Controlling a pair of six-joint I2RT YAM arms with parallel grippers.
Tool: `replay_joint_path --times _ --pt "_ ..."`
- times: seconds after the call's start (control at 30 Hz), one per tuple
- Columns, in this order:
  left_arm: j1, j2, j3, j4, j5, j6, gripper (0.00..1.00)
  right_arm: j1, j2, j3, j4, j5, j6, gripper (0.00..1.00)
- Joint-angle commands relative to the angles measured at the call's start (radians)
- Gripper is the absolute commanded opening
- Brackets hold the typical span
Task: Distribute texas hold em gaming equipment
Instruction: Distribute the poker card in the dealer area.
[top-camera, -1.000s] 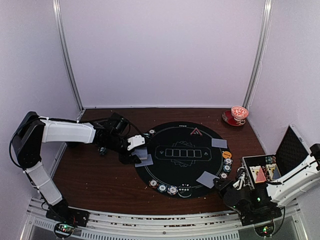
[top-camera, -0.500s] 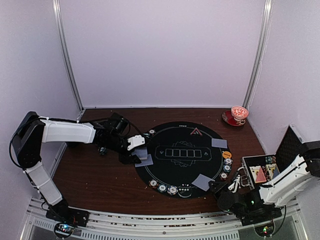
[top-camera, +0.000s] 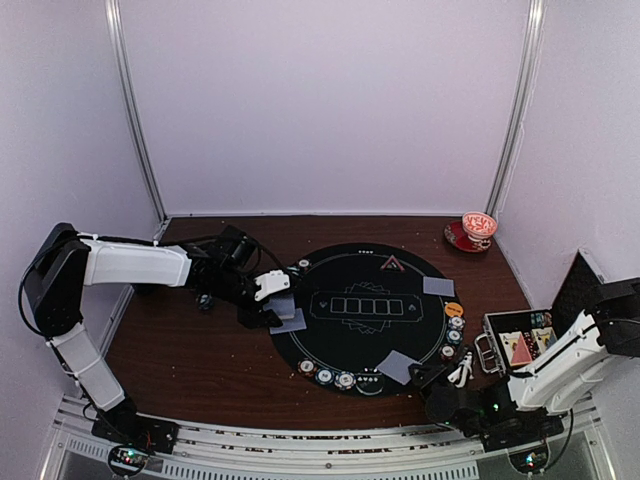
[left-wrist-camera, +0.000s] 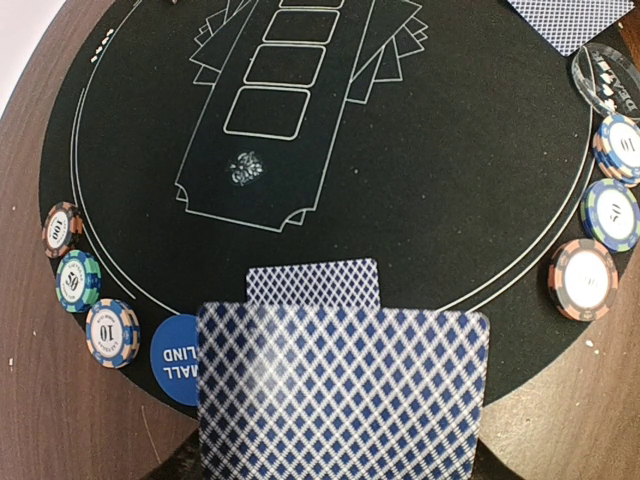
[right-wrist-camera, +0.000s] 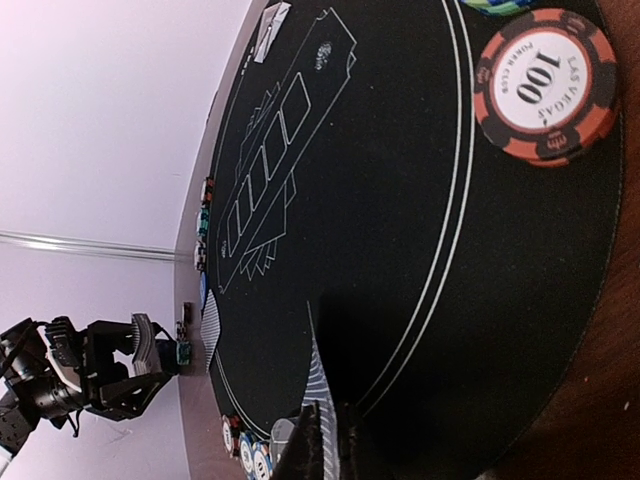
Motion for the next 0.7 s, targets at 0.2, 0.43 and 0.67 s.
replay_joint_path --times 0.2,0.43,0.67 --pt "0.003 0.002 0.005 0.019 0.004 0.004 0.62 0.015 0.037 0.064 -0.093 -0.04 -0.002 0.22" --pt "0.004 0.002 0.004 0.019 0.004 0.005 0.62 0.038 0.009 0.155 -0.342 -0.074 0.01 0.44" --pt "0.005 -0.001 0.004 0.019 0.003 0.003 0.62 0.057 -0.082 0.121 -0.484 -0.08 0.072 0.62"
